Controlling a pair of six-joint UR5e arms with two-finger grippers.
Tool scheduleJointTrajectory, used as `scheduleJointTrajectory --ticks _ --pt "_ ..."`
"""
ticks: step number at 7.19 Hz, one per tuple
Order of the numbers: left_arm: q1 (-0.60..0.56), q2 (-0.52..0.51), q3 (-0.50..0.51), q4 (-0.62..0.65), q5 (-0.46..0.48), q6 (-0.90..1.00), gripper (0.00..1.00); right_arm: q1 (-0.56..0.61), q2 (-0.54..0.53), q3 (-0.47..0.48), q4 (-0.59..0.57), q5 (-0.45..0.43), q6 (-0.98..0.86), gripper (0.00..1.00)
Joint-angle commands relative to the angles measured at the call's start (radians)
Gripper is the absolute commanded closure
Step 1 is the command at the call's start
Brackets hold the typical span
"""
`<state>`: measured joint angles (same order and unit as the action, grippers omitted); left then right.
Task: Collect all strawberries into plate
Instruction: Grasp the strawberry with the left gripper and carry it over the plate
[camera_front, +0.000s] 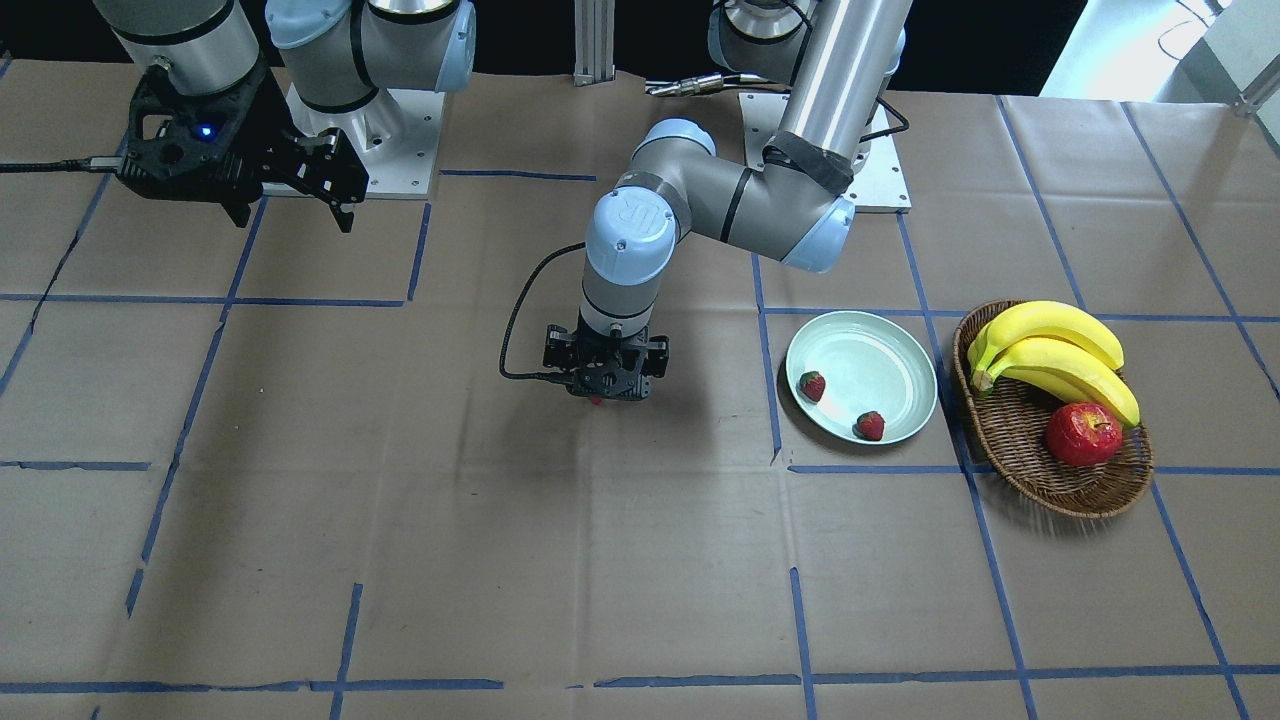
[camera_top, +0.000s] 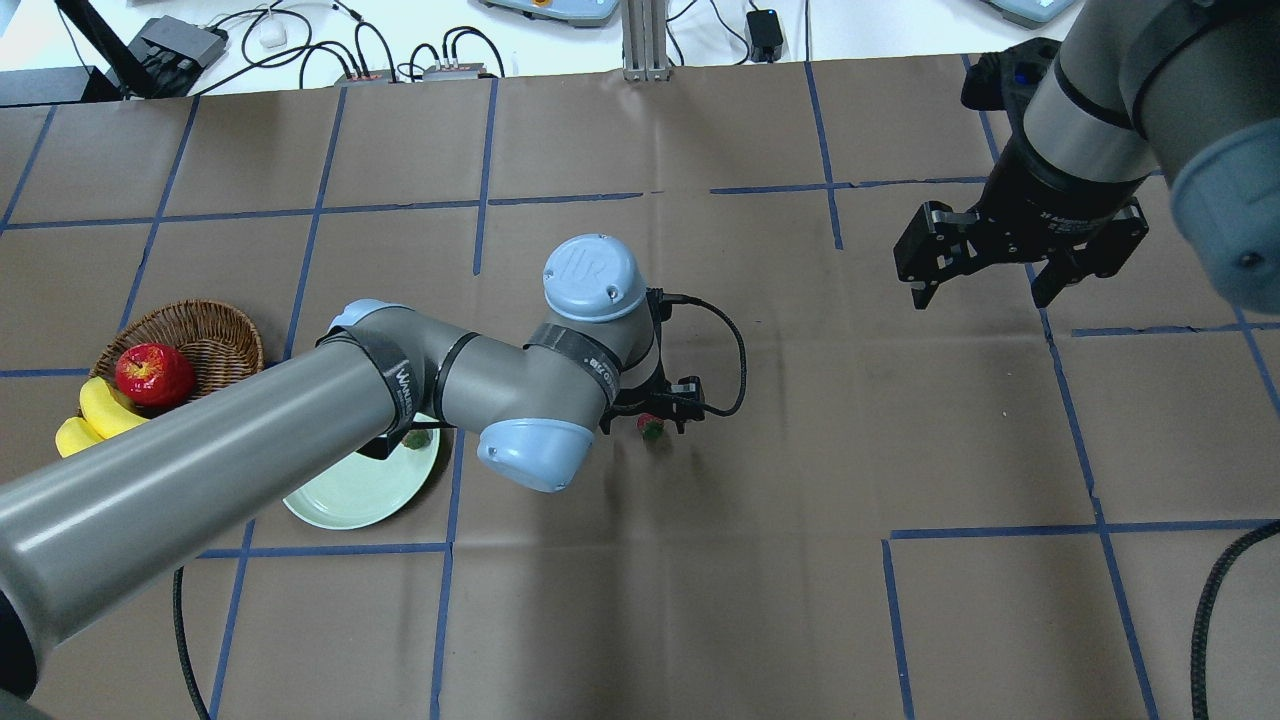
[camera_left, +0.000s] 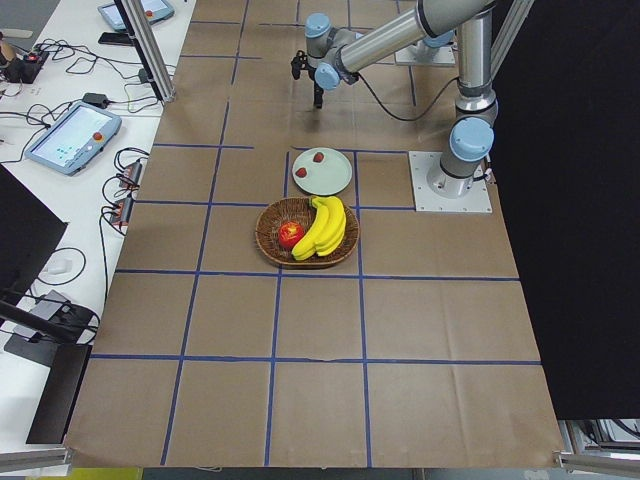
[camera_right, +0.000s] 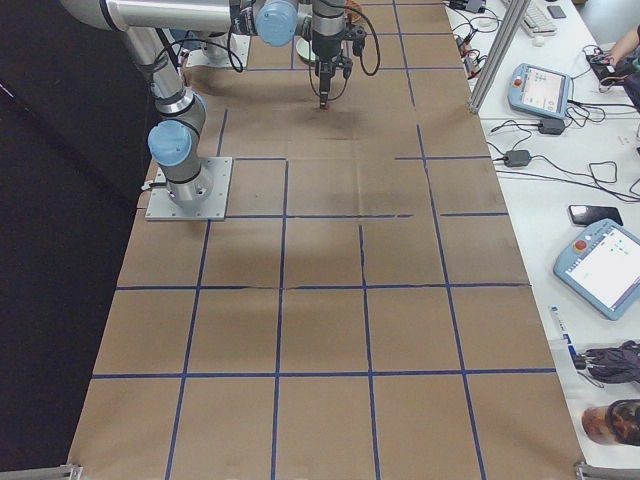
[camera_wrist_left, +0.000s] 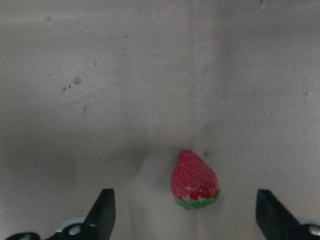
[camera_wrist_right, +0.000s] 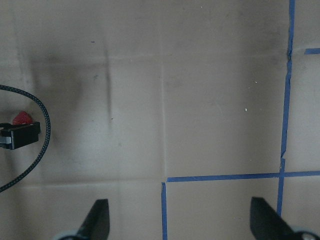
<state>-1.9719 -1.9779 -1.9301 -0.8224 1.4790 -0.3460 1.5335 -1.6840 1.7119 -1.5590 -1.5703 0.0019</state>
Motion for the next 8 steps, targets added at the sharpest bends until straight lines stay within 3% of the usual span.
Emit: scheduleJointTrajectory --ticks 1,3,4,5,7,8 --pt "-0.001 -0.016 0.000 0.003 0.001 -0.002 0.12 0.007 0.003 -0.012 0.025 -0.003 0.010 0.00" --pt "0.001 -0.021 0.006 0.003 -0.006 -0.004 0.67 0.030 0.004 -0.015 0.019 -0.014 0.016 0.00" --pt "-0.001 -0.019 0.006 0.003 -0.005 -0.004 0.90 0.030 0.004 -0.017 0.017 -0.029 0.015 0.00" --pt "-0.002 -0.018 0.006 0.003 -0.003 -0.004 1.00 0.030 0.006 -0.027 0.019 -0.034 0.013 0.00" --pt "0.025 0.055 0.014 0.002 0.015 0.034 1.00 0.030 0.009 -0.031 0.020 -0.034 0.012 0.00" --pt "0.104 0.112 0.002 -0.029 0.052 0.179 1.00 0.031 0.007 -0.032 0.022 -0.033 0.010 0.00"
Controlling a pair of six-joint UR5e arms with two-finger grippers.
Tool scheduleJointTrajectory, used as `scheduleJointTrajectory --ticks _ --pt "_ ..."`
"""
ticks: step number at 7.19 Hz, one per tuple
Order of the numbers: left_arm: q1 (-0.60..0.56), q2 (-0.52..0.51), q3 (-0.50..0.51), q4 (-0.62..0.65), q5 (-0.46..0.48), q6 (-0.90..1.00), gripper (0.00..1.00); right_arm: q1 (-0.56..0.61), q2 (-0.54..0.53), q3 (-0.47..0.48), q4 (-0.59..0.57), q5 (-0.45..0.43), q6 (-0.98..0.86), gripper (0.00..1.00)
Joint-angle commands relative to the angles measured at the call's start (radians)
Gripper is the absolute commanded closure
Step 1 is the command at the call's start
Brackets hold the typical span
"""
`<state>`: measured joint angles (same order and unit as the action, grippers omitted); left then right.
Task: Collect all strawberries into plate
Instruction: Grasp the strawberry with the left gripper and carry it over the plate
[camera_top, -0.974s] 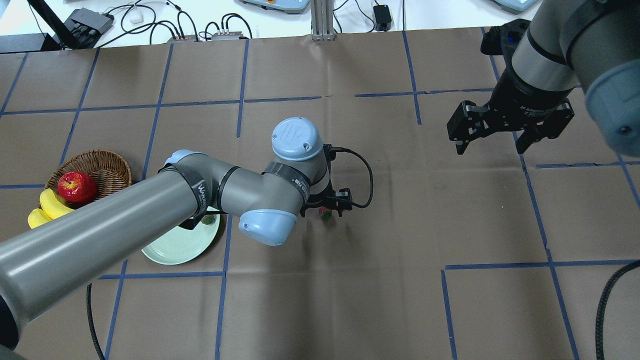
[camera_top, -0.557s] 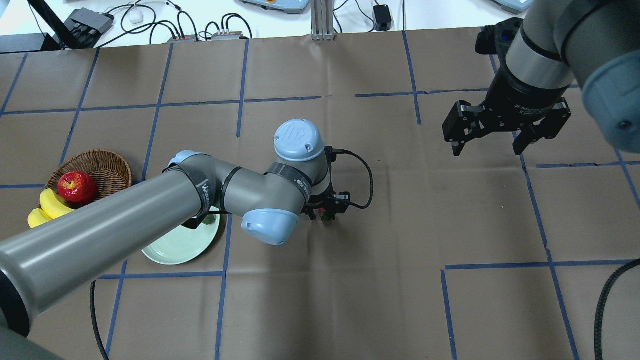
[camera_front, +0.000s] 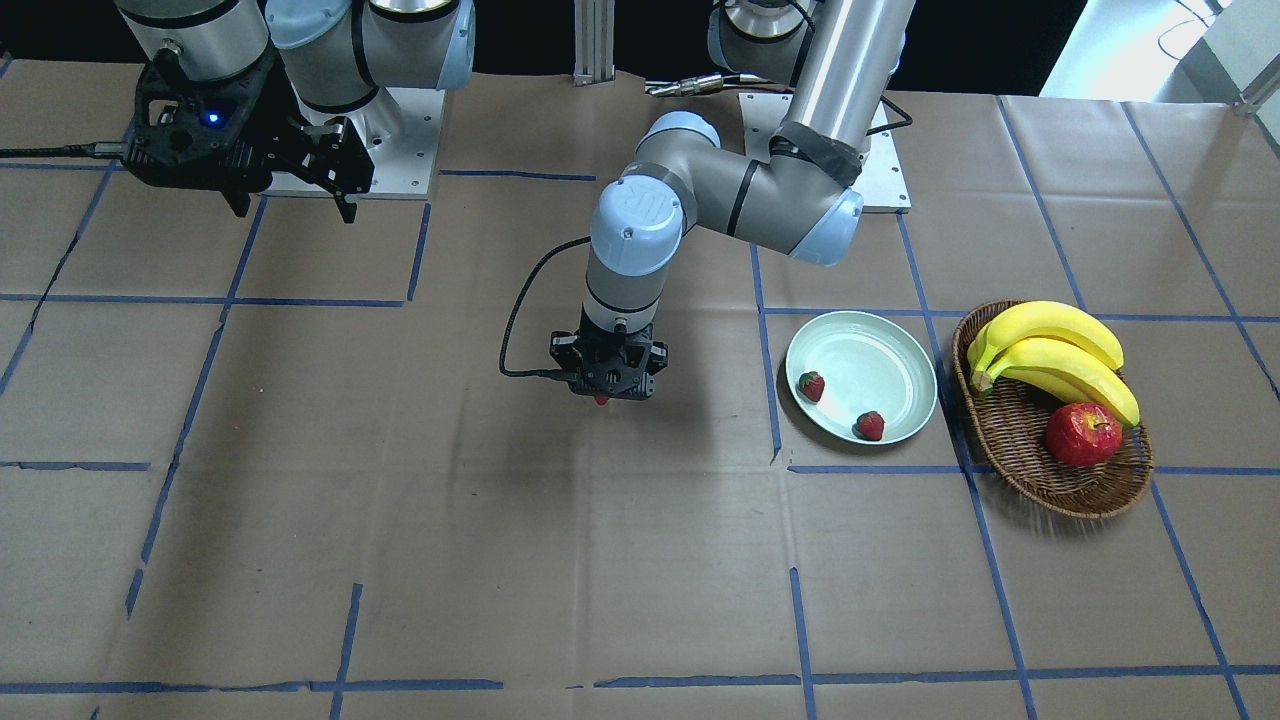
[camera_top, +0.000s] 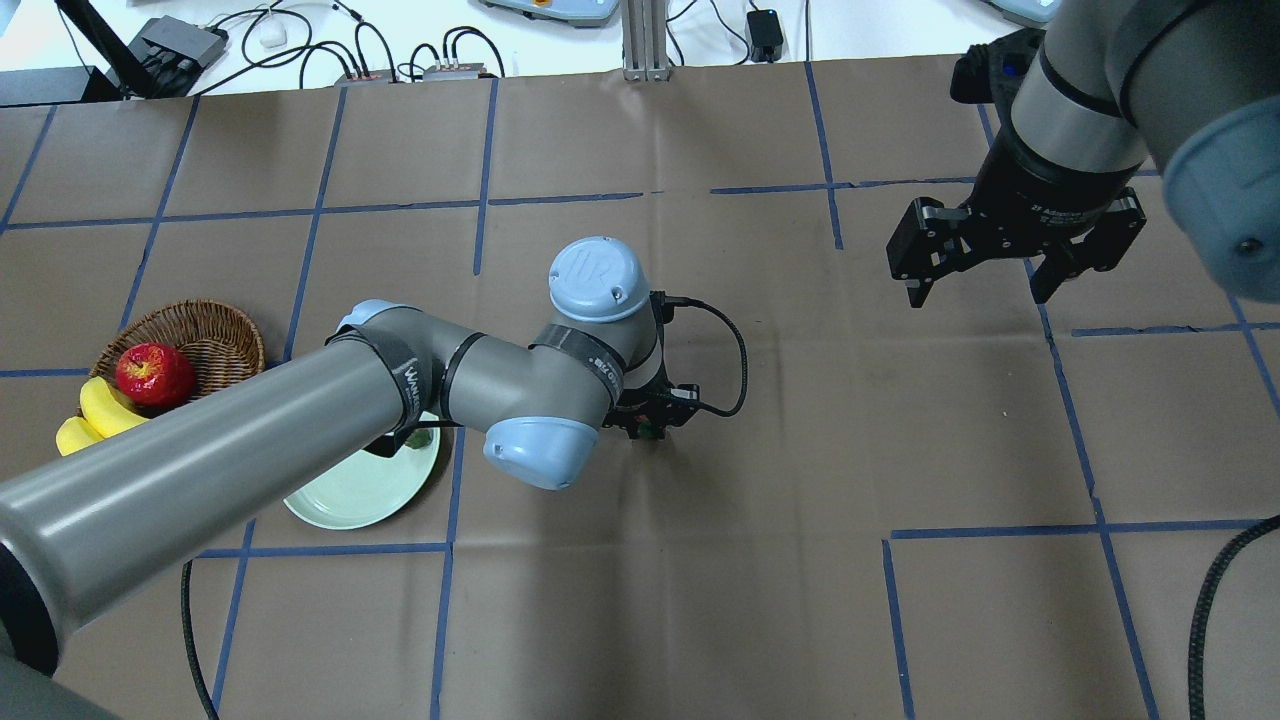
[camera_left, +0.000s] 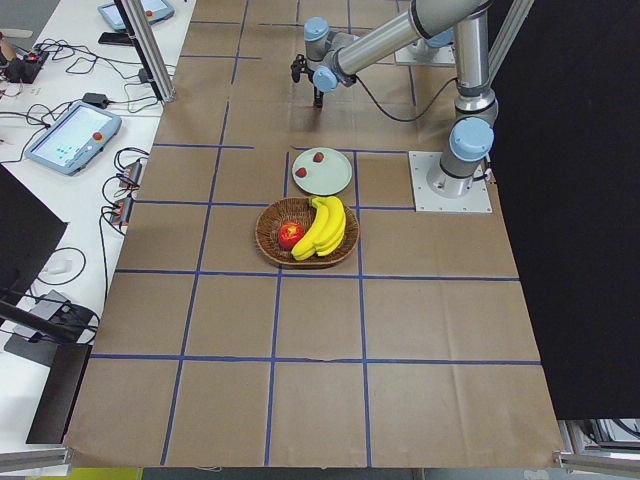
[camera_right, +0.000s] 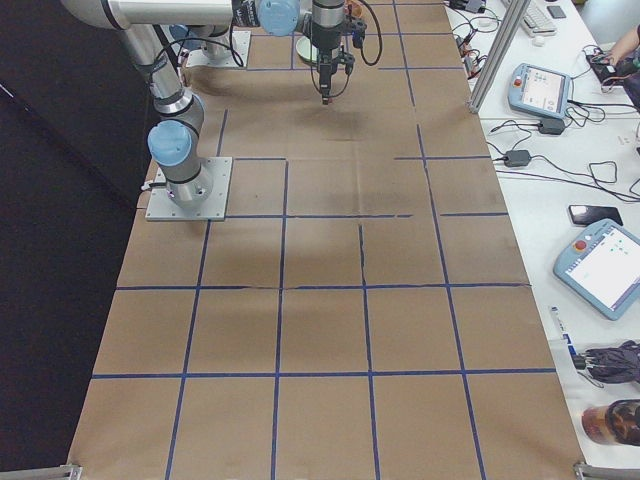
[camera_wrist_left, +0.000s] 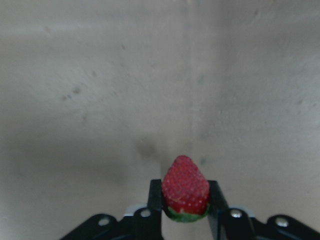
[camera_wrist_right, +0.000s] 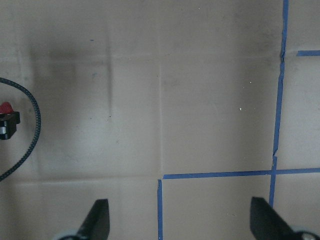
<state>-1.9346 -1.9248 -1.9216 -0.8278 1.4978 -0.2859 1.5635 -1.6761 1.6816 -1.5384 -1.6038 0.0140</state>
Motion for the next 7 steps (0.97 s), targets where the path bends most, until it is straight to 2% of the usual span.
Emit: scheduleJointTrajectory --ticks 1,3,4,6,7 --pt "0.168 0.134 -0.029 -0.116 0.039 0.224 1.00 0.001 0.001 -0.003 0.000 0.001 -0.002 0.00" --pt "0.358 0.260 -0.130 -0.180 0.170 0.507 1.00 0.001 -0.001 -0.003 0.001 0.004 -0.002 0.00" --pt "0.435 0.291 -0.198 -0.162 0.176 0.598 1.00 0.001 -0.001 -0.003 0.001 0.005 -0.002 0.00" --pt "0.595 0.274 -0.237 -0.145 0.174 0.756 0.97 0.001 0.001 -0.003 0.001 0.007 -0.002 0.00" --pt "0.630 0.268 -0.264 -0.145 0.174 0.772 0.89 0.001 0.010 -0.005 0.000 0.011 -0.002 0.00"
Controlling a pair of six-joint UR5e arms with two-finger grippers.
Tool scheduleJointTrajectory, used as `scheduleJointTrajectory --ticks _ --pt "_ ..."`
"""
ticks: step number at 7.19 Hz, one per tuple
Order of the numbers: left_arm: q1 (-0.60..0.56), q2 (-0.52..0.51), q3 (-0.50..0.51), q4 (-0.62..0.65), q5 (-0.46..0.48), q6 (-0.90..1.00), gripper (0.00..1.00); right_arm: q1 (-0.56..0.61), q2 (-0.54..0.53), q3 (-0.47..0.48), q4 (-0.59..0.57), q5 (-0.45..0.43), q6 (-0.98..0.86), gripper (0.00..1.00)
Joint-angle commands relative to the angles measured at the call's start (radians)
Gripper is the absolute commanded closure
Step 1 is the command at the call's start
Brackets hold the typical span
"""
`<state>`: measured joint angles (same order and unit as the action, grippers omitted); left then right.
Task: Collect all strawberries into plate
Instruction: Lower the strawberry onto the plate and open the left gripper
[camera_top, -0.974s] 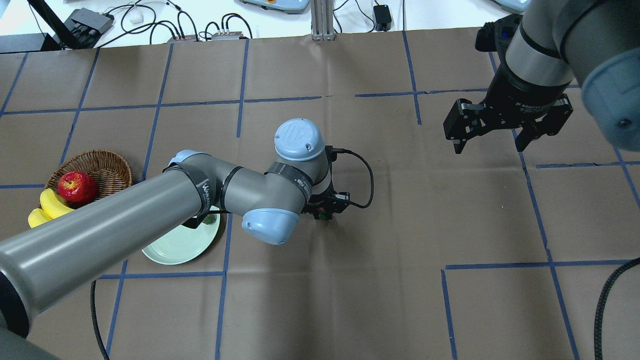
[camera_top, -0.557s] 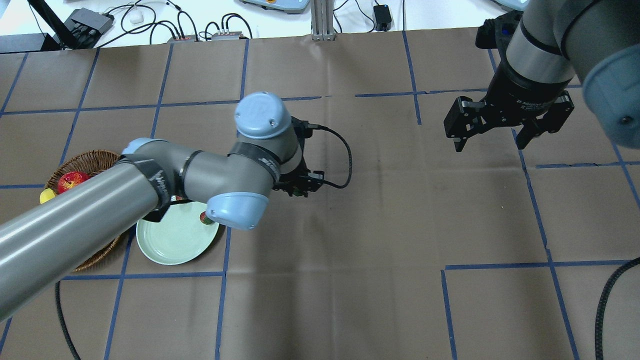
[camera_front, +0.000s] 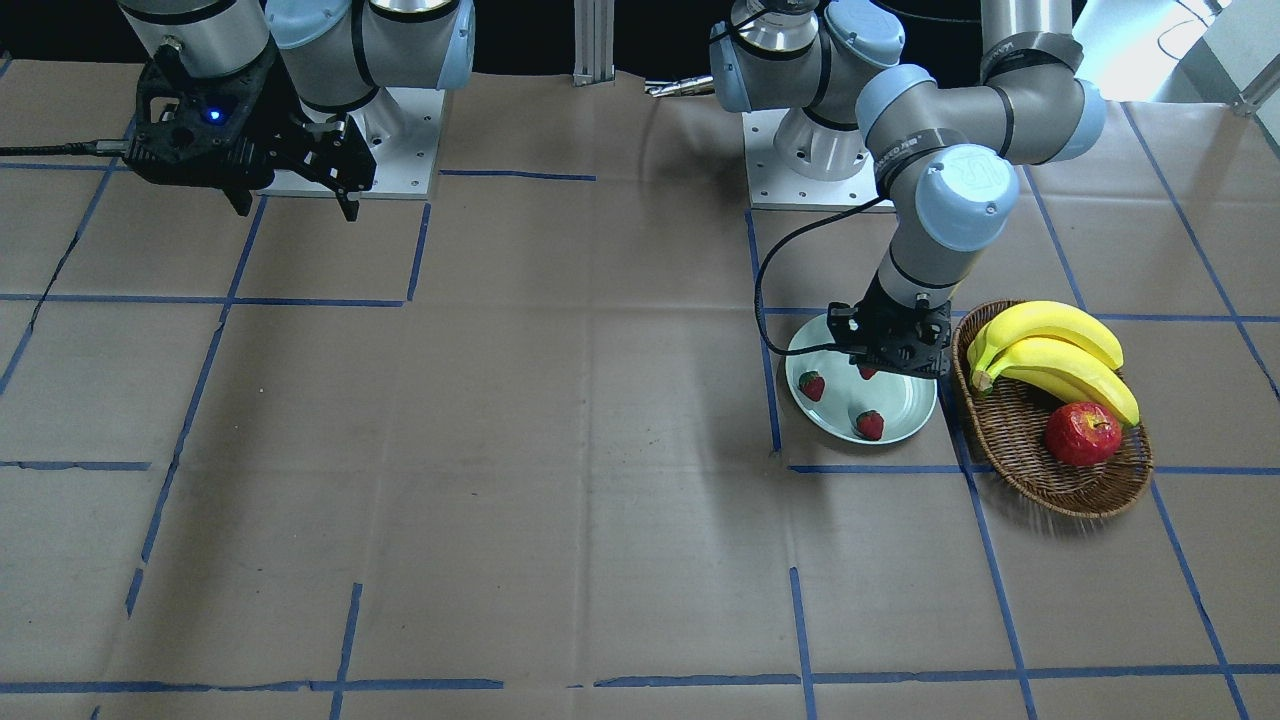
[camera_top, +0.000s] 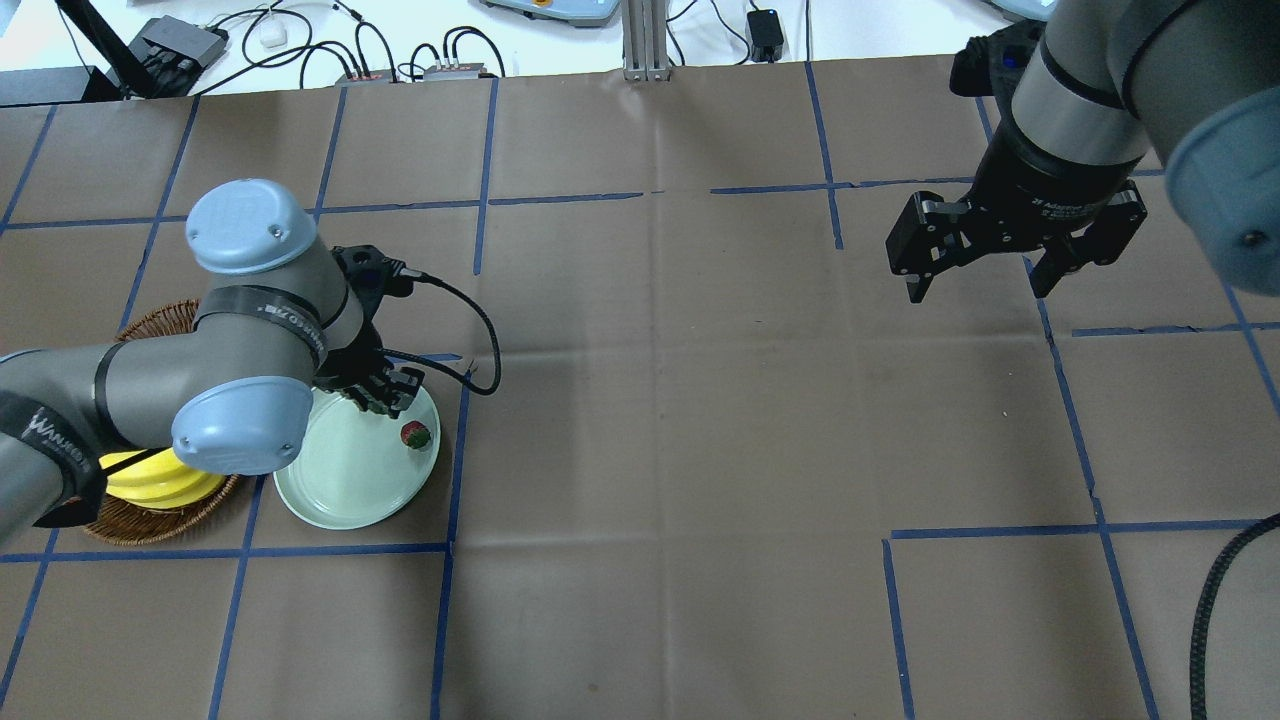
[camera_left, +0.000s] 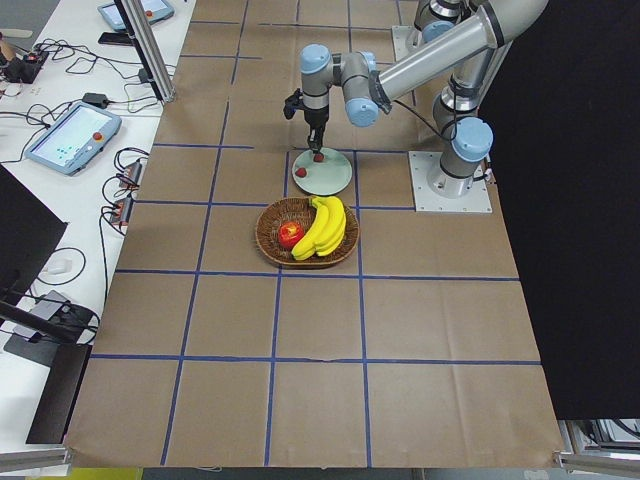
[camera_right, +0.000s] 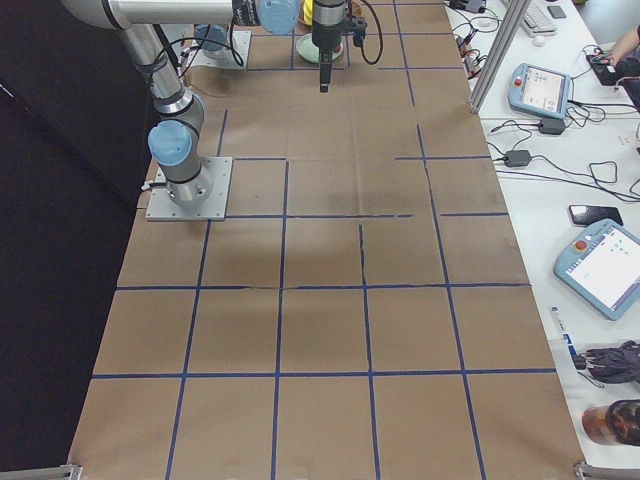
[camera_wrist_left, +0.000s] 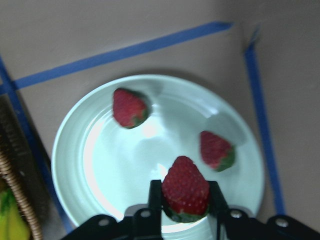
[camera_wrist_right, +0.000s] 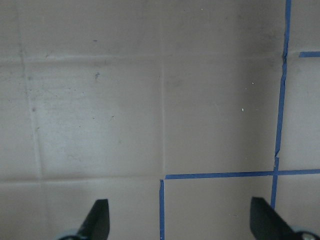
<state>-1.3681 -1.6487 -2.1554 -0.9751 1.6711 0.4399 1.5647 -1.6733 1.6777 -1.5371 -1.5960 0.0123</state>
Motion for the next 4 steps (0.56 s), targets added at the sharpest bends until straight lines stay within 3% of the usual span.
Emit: scheduleJointTrajectory --ticks 1,2,3,4 --pt "0.066 -0.008 -0.078 0.004 -0.001 0.039 0.72 0.000 0.017 -0.015 0.000 0.005 0.000 0.00" --pt "0.067 -0.014 -0.087 0.025 -0.001 0.037 0.68 0.000 0.026 -0.024 0.002 0.004 0.000 0.00" --pt "0.067 -0.023 -0.086 0.054 -0.001 0.043 0.35 0.000 0.032 -0.026 0.000 0.002 0.000 0.00" --pt "0.067 -0.025 -0.083 0.056 0.001 0.043 0.17 0.000 0.032 -0.024 -0.002 0.004 0.000 0.00"
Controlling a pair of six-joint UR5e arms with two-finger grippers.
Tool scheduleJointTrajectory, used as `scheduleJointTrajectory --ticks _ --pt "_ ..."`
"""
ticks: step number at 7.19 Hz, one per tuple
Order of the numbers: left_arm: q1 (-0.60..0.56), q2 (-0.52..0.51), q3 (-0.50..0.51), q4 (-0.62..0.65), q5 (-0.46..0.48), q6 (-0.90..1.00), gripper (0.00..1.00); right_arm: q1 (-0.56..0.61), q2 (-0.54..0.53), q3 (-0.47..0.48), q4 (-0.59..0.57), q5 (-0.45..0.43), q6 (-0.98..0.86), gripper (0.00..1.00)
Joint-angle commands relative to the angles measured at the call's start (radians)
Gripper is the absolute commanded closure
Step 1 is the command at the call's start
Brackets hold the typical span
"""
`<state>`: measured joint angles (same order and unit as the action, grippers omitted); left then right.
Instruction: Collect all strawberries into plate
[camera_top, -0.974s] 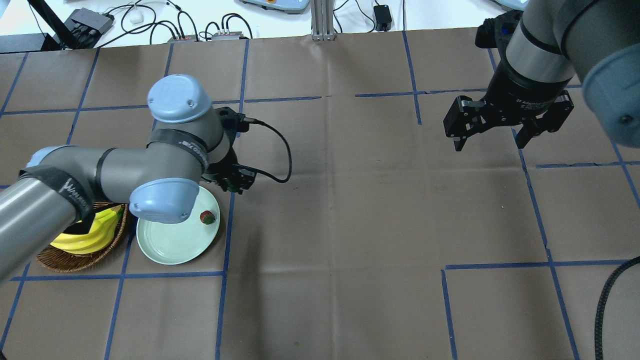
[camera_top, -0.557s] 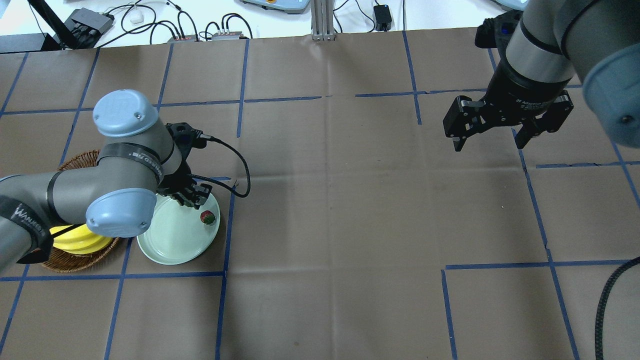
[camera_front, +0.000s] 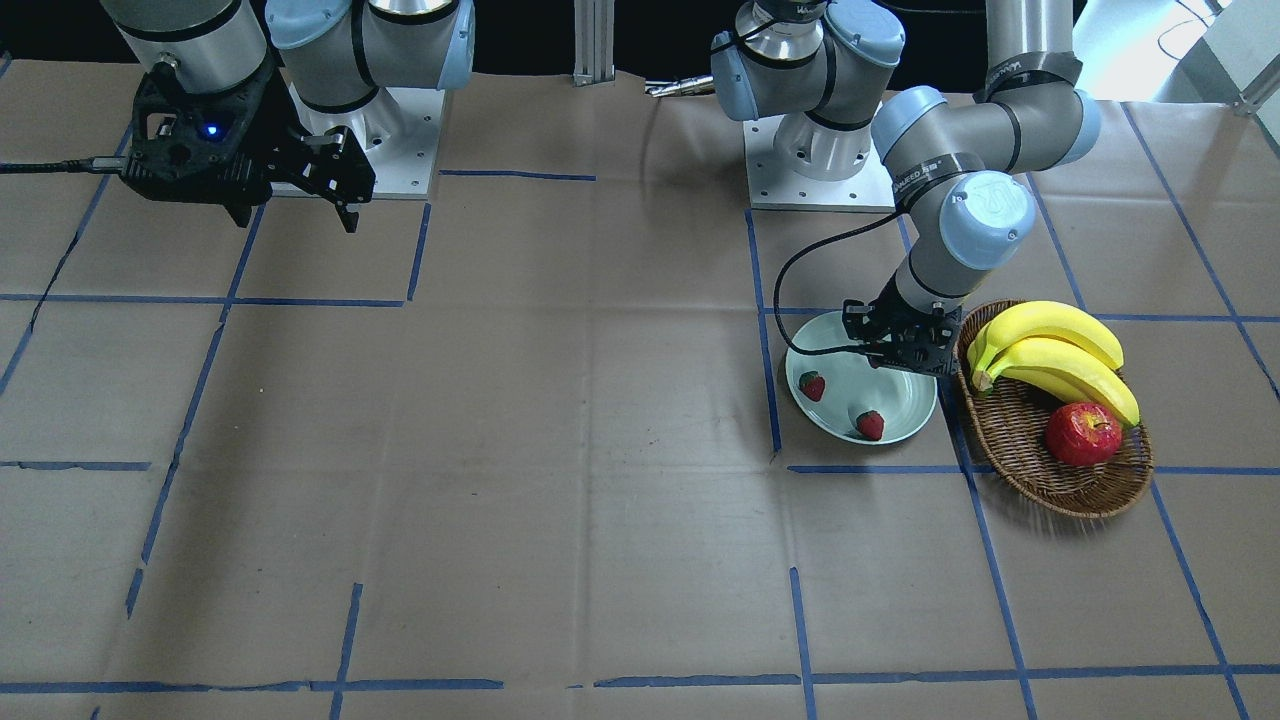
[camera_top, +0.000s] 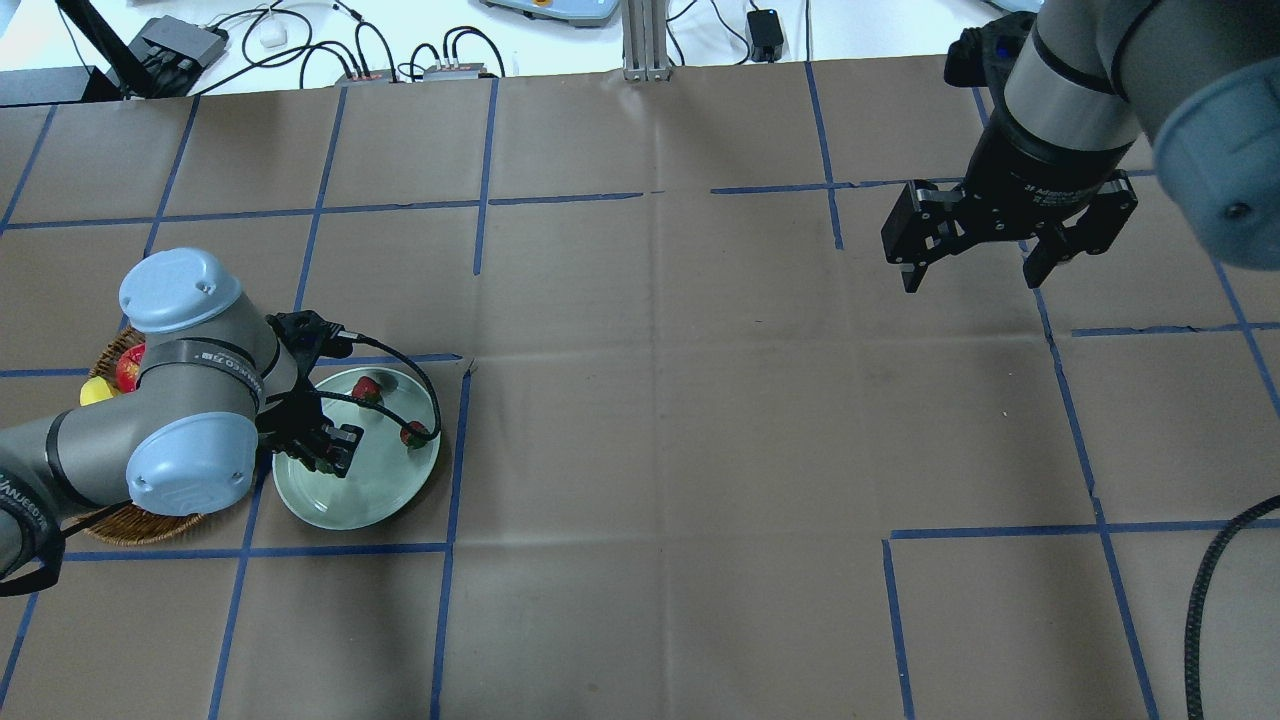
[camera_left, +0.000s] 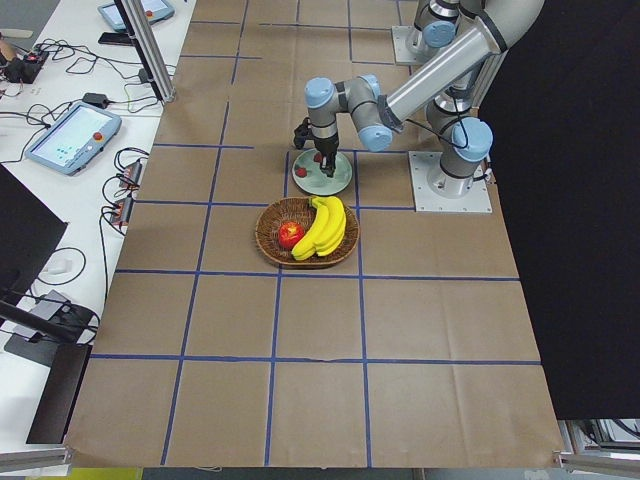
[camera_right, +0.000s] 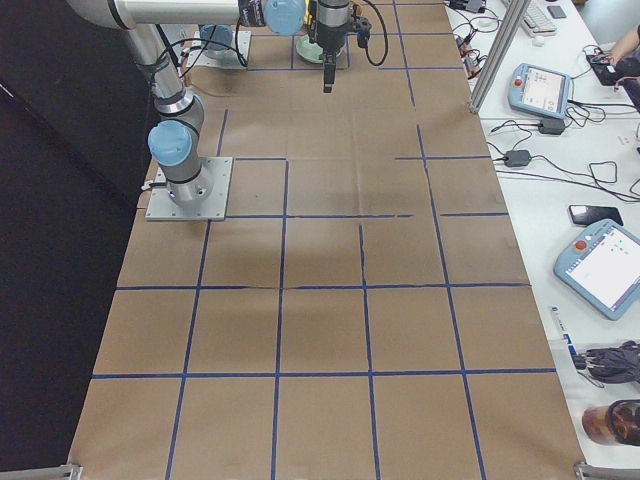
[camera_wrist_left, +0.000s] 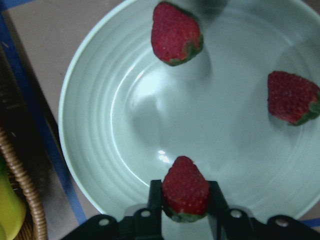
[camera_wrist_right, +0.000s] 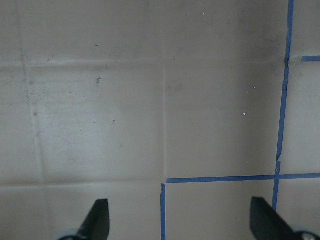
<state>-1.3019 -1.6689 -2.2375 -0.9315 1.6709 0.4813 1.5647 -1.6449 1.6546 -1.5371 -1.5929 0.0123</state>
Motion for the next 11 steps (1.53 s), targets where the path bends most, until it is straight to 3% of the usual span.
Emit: scheduleJointTrajectory --ticks 1,3,5,8,10,11 --pt "0.001 0.003 0.001 0.013 0.001 -0.003 0.07 0.000 0.014 -0.006 -0.001 -0.002 0.000 0.00" --pt "-0.014 0.027 0.040 -0.004 0.004 -0.047 0.01 0.000 0.028 -0.035 0.024 -0.007 0.000 0.00" --pt "-0.075 0.040 0.238 -0.261 0.000 -0.145 0.01 0.000 0.028 -0.035 0.025 -0.003 0.000 0.00" --pt "-0.313 0.015 0.578 -0.600 0.003 -0.459 0.01 0.000 0.028 -0.035 0.023 -0.001 0.000 0.00" --pt "-0.471 0.026 0.650 -0.647 0.007 -0.468 0.01 0.000 0.028 -0.035 0.023 -0.004 0.000 0.00" --pt "-0.481 0.055 0.639 -0.615 -0.003 -0.449 0.01 0.000 0.028 -0.035 0.023 -0.007 0.000 0.00"
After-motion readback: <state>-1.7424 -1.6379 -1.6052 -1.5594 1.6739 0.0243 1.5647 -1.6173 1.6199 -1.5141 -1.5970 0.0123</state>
